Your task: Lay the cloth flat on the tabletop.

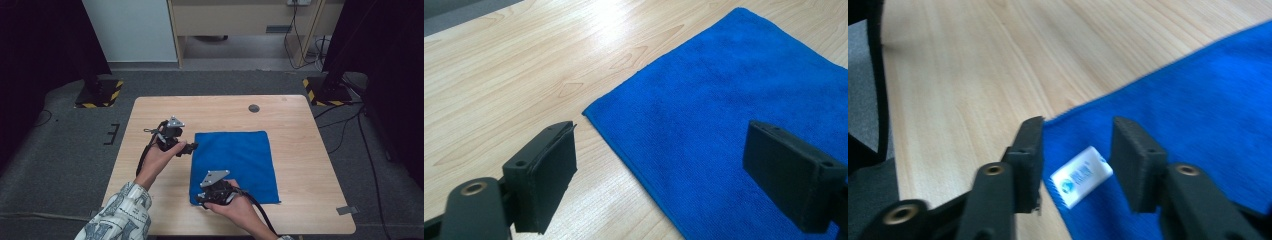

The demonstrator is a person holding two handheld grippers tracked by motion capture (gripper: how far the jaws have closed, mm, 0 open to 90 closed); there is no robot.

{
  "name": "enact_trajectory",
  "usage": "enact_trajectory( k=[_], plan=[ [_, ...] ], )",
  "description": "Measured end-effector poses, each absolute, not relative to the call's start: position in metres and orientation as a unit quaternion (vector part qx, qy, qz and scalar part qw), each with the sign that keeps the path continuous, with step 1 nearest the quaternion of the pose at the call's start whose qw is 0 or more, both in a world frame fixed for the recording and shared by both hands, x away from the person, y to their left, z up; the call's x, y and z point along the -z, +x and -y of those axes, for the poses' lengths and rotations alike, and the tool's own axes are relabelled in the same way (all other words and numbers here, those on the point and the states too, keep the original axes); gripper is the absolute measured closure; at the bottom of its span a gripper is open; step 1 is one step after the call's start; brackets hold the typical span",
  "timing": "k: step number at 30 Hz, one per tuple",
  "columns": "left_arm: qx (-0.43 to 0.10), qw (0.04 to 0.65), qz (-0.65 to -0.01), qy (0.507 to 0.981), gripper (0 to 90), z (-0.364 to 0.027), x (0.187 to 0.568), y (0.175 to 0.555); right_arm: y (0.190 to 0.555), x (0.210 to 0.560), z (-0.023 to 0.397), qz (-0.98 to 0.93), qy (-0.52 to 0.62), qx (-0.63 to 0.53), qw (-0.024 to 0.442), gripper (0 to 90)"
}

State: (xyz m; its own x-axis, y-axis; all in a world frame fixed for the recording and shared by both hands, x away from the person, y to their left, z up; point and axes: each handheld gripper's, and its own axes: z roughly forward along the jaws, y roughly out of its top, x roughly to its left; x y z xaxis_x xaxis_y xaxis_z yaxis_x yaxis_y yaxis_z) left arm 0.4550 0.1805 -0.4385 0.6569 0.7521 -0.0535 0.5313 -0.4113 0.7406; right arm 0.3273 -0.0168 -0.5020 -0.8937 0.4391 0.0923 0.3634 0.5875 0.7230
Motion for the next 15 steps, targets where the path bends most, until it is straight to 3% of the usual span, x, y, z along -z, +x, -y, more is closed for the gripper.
enact_trajectory(
  k=[3,10,15],
  plan=[
    [-0.145,0.379,-0.388,0.828,13.3,-0.182,0.439,0.453,0.323,0.504,0.009,-0.889,0.218,-0.400,0.044,60.4],
    [-0.144,0.385,-0.388,0.825,13.3,-0.188,0.441,0.445,0.316,0.515,-0.008,-0.897,0.216,-0.382,0.053,45.5],
    [-0.144,0.386,-0.392,0.822,13.3,-0.196,0.443,0.443,0.315,0.521,-0.016,-0.905,0.213,-0.363,0.064,51.6]
  ],
)
